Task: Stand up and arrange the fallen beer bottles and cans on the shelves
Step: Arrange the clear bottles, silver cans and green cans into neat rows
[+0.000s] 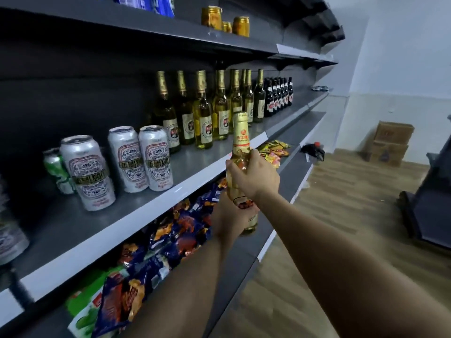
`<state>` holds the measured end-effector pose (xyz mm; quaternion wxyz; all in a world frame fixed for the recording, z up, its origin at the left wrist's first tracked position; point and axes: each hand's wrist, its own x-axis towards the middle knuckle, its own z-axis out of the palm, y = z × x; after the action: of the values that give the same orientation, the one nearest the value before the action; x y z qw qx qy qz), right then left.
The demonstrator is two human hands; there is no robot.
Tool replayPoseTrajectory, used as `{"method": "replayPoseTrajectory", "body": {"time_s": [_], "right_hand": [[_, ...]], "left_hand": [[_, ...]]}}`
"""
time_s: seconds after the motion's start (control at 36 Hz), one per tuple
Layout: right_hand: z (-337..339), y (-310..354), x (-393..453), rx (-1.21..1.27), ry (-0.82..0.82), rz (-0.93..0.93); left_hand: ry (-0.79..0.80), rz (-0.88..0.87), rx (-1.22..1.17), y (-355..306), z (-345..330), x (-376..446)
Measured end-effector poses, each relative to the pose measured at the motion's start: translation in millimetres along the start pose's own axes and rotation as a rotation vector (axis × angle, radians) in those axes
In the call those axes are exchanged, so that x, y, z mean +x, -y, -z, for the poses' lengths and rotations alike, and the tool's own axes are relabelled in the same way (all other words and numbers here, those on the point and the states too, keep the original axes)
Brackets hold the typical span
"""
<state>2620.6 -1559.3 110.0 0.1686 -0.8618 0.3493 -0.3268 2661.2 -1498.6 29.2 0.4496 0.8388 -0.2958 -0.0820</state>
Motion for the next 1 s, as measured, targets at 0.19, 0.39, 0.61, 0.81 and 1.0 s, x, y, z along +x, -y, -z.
{"method": "replayPoseTrajectory", "body": {"time_s": [0.19,0.39,0.61,0.81,1.0], "right_hand": [[-4,-5,110,0.105,-0.042,0.221],[-20,-3,198,0.231,0.007,0.397],[-59,21,249,0.391,0.123,0.473],[-99,53,268,0.398,0.215,0.540],[-133,70,282,0.408,0.285,0.524]], "left_hand": [[-0.203,0.060,-0.056,-44,-4,97],[-0.394,0.138,-0.093,-71,0,167],[-0.541,0.231,-0.012,-62,20,213],[-0.615,0.302,-0.016,-29,40,246],[-0.637,0.337,0.003,-5,48,273]]}}
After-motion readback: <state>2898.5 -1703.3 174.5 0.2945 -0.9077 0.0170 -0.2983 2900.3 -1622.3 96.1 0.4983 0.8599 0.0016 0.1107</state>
